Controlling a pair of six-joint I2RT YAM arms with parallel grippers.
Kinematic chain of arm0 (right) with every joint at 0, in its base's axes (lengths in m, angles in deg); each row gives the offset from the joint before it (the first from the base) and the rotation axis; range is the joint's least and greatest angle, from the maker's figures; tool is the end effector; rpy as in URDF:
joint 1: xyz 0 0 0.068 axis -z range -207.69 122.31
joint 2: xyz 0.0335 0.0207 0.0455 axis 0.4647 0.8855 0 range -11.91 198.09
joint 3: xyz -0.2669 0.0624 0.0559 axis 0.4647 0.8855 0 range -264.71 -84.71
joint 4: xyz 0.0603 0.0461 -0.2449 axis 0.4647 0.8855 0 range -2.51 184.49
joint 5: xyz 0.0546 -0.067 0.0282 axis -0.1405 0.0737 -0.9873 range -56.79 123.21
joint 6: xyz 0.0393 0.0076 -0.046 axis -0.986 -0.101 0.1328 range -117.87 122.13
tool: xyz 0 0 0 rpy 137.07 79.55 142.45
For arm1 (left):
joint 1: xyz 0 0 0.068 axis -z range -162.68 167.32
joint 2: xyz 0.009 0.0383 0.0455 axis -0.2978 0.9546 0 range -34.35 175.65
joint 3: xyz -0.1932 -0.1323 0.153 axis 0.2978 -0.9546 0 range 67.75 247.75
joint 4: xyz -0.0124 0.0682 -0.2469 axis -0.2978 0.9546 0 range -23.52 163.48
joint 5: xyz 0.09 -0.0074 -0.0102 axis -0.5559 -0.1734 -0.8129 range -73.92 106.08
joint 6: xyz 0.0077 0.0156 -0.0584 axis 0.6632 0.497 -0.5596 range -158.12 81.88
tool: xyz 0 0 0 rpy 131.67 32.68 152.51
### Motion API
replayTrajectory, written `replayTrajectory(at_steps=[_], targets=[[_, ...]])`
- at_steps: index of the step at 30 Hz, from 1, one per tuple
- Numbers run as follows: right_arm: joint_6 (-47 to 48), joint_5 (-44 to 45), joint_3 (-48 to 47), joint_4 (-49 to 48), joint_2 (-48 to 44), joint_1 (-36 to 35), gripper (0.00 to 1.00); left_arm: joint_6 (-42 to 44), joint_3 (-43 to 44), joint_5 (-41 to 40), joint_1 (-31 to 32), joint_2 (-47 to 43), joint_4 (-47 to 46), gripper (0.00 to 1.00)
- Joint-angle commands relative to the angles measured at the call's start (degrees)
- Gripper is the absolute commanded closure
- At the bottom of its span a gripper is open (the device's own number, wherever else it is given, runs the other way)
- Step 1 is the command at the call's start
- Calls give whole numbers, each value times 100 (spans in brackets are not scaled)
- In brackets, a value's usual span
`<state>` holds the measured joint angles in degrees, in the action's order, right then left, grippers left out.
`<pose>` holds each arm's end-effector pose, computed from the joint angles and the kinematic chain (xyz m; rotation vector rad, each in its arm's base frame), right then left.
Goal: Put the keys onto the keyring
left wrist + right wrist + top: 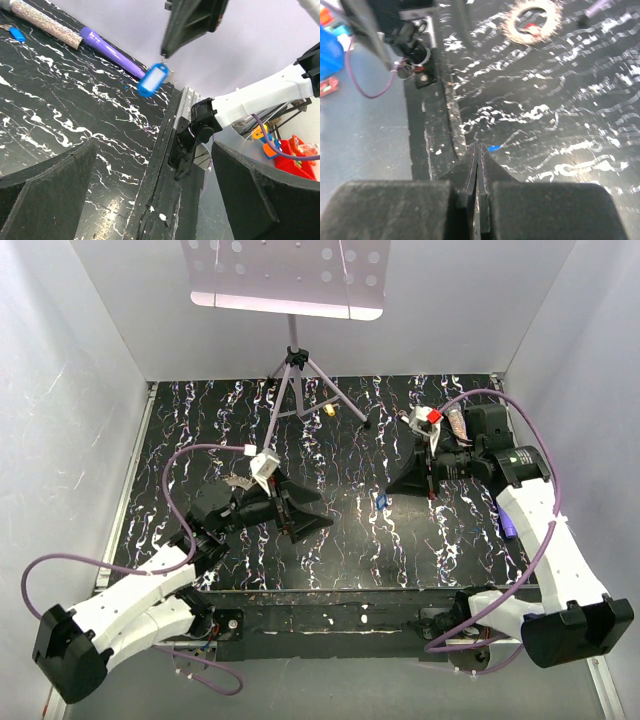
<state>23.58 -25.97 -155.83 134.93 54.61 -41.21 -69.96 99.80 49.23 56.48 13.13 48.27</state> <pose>0.2022 0.0889 0.3750 -1.0935 1.7910 1.0923 0.1361 -0.1429 0.3129 0.6138 1.5980 -1.3919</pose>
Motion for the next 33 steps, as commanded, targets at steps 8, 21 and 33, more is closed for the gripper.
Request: replayTrajectory(at_steps=[8,21,33], targets=[[1344,-1966,238,793,-359,-204,99,547,635,-502,1111,1017,-937,15],[1344,-2203,431,767,-438,-257,99,1030,873,-1126,1744,1509,-1096,38],[1353,-2230,467,749,-377,-265,99,1074,987,-827,1806,1720,-1254,57]])
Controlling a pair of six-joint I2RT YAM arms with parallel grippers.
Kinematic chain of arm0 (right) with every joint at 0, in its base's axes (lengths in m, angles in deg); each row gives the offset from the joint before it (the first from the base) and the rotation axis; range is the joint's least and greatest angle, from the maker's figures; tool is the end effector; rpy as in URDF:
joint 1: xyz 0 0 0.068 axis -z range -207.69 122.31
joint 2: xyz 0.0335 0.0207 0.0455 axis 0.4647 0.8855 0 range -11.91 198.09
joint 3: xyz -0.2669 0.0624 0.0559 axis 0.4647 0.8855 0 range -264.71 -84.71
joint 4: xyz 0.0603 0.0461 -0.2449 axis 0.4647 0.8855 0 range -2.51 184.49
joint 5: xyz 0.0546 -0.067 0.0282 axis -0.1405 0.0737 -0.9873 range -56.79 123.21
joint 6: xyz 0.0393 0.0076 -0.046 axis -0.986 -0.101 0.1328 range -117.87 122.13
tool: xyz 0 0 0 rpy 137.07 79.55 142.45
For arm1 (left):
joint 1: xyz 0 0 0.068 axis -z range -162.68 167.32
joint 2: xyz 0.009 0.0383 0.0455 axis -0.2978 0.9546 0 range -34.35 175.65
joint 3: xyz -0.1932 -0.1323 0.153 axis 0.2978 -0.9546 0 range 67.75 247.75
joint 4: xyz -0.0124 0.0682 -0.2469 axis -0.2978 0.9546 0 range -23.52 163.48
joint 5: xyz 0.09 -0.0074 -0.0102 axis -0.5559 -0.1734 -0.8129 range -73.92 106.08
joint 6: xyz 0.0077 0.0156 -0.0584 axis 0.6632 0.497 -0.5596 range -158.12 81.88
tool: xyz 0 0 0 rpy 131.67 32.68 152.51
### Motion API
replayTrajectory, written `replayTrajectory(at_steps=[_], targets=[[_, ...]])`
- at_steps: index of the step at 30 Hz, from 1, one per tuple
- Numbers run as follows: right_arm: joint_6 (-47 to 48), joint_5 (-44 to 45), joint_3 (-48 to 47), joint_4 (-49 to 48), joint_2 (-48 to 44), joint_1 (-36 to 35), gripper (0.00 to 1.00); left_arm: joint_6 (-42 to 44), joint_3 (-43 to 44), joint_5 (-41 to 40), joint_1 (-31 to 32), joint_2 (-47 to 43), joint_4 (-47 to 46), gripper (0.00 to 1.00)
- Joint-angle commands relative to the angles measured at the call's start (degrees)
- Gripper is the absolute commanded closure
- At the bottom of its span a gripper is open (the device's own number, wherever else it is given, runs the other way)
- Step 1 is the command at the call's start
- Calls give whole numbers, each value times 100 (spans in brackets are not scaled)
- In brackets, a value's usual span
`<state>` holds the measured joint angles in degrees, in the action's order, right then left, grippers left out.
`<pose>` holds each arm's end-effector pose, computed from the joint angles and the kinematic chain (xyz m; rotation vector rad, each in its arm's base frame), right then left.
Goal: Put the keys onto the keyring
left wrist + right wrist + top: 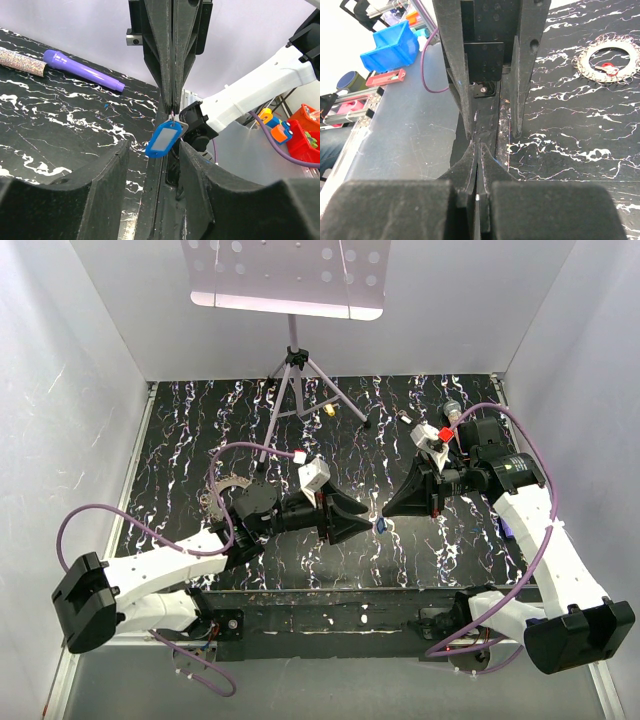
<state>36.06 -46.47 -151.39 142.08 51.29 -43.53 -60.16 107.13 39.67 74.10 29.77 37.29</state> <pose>0.1655 0.0936 0.3660 -1.2921 1.4708 1.4431 0.1272 -0.2273 0.3206 0.8384 1.4468 -1.3824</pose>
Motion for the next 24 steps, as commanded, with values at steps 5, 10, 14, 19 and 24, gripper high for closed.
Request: replayTrajectory(at_steps=[5,10,14,19,24], targets=[[105,-180,23,34,-45,-42,99,86,387,259,71,224,-236,60],[-159,-215,49,-159,-36,-51,99,7,387,356,88,294,-438,63],[-185,-223,49,-185,-18,-60,99,-19,387,427,97,294,-482,64],[-203,-223,41,-194,-9,-51,99,-63,395,453,97,347,-526,66],[-220,-215,49,-203,-18,-60,99,-98,466,514,115,461,-561,70]])
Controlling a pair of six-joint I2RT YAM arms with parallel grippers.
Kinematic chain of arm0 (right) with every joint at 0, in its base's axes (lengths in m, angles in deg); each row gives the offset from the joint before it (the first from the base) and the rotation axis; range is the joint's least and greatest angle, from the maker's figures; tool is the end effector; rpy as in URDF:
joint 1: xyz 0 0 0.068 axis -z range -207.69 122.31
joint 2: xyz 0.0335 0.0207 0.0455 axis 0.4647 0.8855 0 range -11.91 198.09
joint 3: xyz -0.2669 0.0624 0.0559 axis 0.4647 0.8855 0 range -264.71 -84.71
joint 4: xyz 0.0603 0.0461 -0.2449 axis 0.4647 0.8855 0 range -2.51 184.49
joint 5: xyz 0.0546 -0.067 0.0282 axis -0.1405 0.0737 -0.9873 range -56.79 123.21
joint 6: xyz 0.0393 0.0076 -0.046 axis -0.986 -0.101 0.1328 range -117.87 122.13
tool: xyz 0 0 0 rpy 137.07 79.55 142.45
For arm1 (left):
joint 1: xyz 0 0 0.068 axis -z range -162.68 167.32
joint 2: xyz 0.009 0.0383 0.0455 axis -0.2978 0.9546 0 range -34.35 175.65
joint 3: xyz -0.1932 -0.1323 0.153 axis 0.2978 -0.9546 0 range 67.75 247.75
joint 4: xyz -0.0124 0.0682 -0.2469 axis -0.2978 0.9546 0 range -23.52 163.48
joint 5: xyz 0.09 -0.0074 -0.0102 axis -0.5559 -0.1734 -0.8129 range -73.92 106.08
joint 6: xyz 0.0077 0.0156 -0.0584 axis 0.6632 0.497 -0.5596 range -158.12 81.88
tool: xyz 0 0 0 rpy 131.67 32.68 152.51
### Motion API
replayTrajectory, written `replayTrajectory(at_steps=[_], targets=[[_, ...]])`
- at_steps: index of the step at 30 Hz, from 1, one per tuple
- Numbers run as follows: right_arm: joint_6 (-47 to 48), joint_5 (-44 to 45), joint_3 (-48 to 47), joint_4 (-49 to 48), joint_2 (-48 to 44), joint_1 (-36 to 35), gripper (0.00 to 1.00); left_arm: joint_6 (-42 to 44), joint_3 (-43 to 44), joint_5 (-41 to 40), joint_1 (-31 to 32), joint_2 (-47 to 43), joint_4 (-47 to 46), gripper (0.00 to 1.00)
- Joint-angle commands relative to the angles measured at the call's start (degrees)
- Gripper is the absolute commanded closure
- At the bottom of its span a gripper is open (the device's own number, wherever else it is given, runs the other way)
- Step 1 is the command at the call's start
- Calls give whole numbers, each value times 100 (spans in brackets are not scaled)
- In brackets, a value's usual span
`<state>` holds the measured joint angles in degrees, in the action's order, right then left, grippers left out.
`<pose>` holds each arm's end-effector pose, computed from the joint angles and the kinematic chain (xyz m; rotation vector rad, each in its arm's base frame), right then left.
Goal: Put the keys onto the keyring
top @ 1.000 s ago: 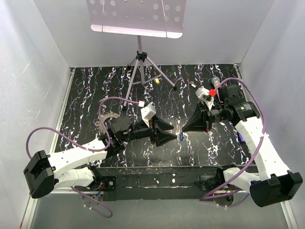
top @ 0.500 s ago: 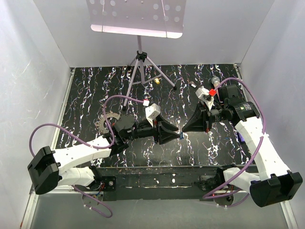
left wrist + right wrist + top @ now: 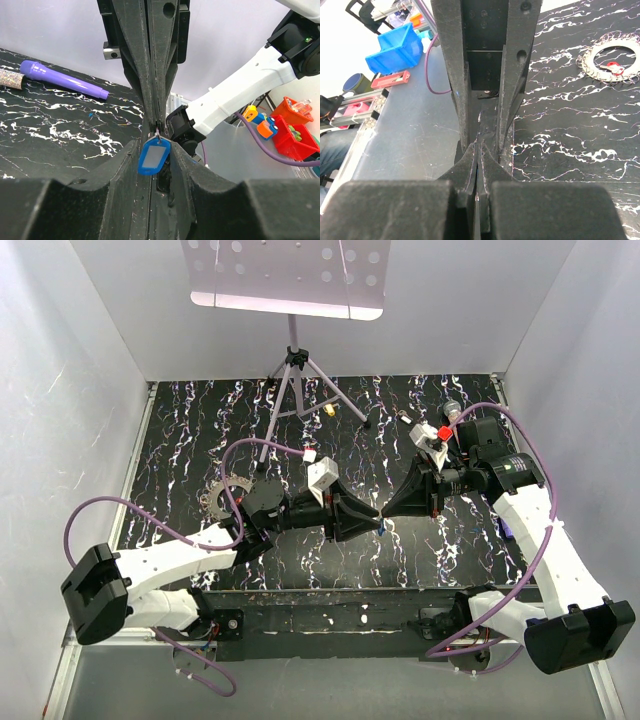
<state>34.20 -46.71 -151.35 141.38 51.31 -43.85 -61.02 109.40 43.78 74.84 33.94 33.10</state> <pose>0.1657 0.0948 0.3665 -1.2830 1.4825 1.4644 0.1295 -0.2428 0.3250 0.8963 1.3898 -1.4576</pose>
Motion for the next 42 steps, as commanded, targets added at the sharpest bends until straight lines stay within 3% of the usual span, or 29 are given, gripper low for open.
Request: replayTrajectory(at_steps=[1,25,30,37,38,42], targets=[[-35,-191,45,-133,-12,-27,99,-13,238,112,40,53,-133,71],[-70,-24,80,-177,-12,-98,99,-101,282,69,58,114,-125,85],[-70,-32,63,-177,-12,-98,99,-93,309,112,49,140,-2,100],[-79,46,10,-107,-29,-106,99,171,283,-63,49,-122,542,100],[-61,81,-16,-72,-29,-106,93,267,300,-133,49,-219,744,100],[166,318,-288,340,15,-115,52,706,370,-283,49,-623,1675,100]])
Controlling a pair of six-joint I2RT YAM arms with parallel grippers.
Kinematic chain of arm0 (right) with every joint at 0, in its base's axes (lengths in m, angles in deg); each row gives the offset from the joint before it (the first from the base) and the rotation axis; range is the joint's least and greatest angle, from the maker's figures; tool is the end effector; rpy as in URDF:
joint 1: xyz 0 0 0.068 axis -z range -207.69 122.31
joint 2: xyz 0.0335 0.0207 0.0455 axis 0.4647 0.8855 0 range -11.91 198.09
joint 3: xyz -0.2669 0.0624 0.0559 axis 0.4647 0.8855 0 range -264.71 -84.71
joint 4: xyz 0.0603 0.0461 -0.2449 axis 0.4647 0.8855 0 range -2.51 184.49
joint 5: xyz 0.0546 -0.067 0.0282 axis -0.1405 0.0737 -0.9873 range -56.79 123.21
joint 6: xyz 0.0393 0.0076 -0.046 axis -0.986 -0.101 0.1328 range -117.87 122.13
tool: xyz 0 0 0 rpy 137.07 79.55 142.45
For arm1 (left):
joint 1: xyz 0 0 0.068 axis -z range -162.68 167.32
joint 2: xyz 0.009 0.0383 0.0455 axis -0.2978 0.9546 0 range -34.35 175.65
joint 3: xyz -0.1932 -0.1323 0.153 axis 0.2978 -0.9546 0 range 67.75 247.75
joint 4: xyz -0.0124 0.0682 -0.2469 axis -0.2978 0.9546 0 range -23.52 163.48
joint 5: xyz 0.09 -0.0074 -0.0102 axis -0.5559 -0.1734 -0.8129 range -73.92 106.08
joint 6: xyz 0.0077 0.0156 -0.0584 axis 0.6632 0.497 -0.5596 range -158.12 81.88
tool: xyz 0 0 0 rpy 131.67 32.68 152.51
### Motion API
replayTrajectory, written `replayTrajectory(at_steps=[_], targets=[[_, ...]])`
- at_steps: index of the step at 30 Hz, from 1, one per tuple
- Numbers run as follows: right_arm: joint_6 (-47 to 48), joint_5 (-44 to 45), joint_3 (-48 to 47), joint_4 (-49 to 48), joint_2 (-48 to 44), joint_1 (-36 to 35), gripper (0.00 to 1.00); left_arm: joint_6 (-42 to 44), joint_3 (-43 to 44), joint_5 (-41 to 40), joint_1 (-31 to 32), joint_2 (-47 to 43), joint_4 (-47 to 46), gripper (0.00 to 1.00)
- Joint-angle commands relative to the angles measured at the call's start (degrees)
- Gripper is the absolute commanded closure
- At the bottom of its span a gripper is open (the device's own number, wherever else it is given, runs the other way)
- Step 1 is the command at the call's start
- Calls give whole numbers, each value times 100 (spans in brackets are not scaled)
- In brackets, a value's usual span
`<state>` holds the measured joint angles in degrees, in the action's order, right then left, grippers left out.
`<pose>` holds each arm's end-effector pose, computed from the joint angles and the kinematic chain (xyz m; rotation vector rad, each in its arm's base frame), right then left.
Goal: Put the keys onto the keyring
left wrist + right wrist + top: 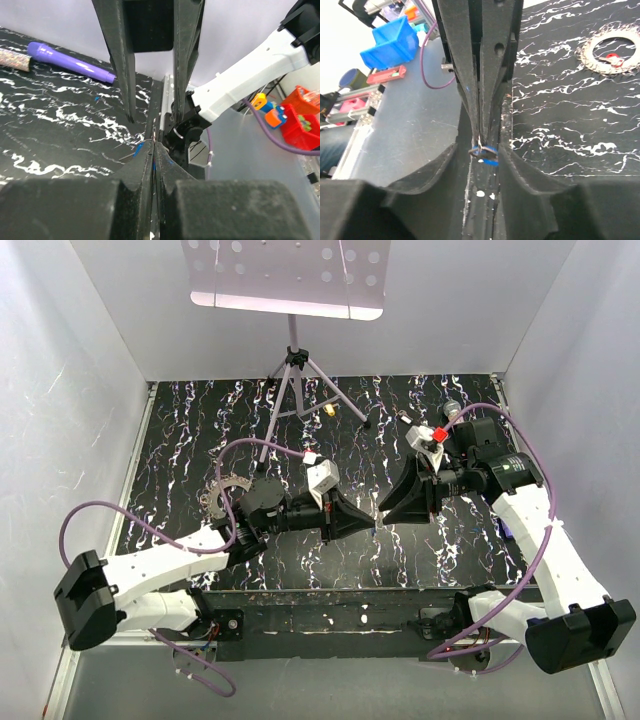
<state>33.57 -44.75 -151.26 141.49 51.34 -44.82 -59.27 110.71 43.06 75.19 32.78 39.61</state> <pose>0.1651 0.0976 0.3647 -1.2900 1.5155 1.4500 0.1274 -0.2415 0.3254 0.9228 1.4498 -1.4200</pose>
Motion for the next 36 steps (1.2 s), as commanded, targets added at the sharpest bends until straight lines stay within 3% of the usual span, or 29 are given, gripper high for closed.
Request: replayTrajectory(at_steps=[1,7,12,19,27,36], targets=[[440,244,-472,566,56,-10,45,689,309,-211,5,-595,1357,100],[3268,1246,-1905,3227,487,-19,23,1655,1213,61,5,-843,3790,100],[3773,1116,-1976,3750,645,-167,20,2404,2294,228,14,-457,5567,100],[3344,932,-2100,3381,725,-765,38,2730,3551,352,5,326,6905,100],[2578,834,-1854,2819,689,-1161,60,2712,3851,264,14,555,7029,100],[1831,1001,-1625,2063,680,-1258,65,2563,3667,325,14,406,6608,100]])
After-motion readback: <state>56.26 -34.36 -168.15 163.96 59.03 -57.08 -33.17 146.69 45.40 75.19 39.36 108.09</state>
